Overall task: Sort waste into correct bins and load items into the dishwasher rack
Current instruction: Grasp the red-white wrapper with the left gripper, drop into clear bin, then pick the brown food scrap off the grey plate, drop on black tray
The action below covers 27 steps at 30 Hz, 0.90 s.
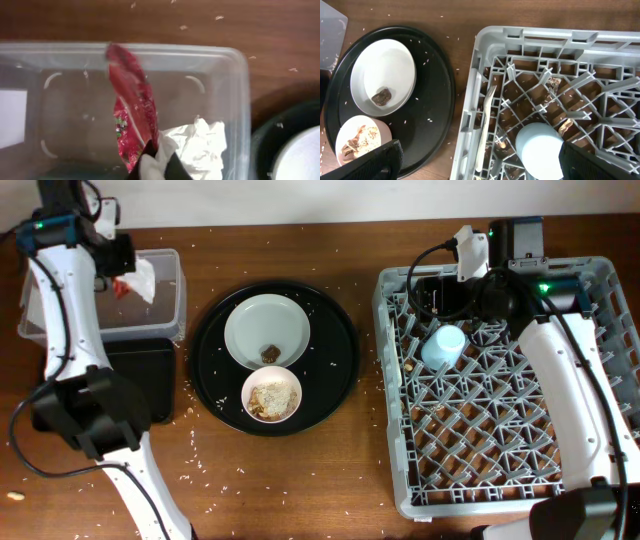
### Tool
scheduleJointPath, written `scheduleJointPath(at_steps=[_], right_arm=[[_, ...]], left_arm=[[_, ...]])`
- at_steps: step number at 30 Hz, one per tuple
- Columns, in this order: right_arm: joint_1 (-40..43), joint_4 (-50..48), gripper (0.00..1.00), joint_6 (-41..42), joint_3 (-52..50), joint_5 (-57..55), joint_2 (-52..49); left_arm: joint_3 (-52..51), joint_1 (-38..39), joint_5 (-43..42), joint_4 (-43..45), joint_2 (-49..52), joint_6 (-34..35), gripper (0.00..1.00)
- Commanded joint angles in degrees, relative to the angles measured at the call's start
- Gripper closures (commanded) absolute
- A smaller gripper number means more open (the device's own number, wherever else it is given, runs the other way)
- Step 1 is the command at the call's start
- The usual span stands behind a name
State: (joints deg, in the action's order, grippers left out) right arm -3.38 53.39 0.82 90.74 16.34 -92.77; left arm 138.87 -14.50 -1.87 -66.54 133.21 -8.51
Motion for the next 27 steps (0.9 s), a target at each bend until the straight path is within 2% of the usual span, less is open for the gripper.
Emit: scheduleJointPath(at_steps=[1, 2, 5, 9, 12, 15, 17, 19, 23, 26, 27], right_arm=[[0.0, 0.0, 0.01, -0.4, 0.2, -0.5, 0.1], [0.0, 0.0, 0.01, -0.4, 0.2, -0.5, 0.1], [0.0, 0.0, 0.01, -0.4, 0.2, -0.5, 0.1], [0.0, 0.0, 0.01, -0.4, 0.2, -0.5, 0.1], [0.0, 0.0, 0.01, -0.4, 0.2, -0.5, 0.1], [0.0, 0.0, 0.01, -0.6, 0.2, -0.5, 0.1], [0.0, 0.0, 0.01, -0.7, 0.2, -0.5, 0.1], [0.0, 0.0, 0.01, -0.6, 0.2, -0.5, 0.1], [0.0, 0.0, 0.01, -0.6, 0.2, -0.5, 0.1], [0.0, 0.2, 0.01, -0.6, 0.2, -0.5, 0.1], [0.0, 0.5, 0.01, -0.6, 0.2, -0.5, 0.1]], left_arm=[[0.8, -1.2, 0.0, 0.1, 4.6, 2.5, 0.32], [0.8, -1.2, 0.0, 0.0, 4.7, 2.5, 0.01], [3.4, -1.1, -0.3, -1.3, 4.4, 2.5, 0.01], [15.1, 2.8, -3.8, -14.1, 4.3, 0.1, 0.01], [15.3, 12.9, -10.4, -20.6, 5.6, -0.8, 0.01], [11.6, 20.9, -10.4, -23.8, 7.5, -2.9, 0.02], [7.1, 26.3, -9.2, -22.6, 7.9, -6.6, 0.02], [3.2, 29.9, -4.3, -19.1, 8.6, -6.4, 0.04], [-6.3, 34.8, -2.7, -7.9, 10.4, -4.7, 0.06], [-6.6, 35.8, 0.0, -6.6, 10.4, -4.4, 0.08], [-6.6, 35.3, 2.7, -6.8, 10.4, -0.4, 0.09]])
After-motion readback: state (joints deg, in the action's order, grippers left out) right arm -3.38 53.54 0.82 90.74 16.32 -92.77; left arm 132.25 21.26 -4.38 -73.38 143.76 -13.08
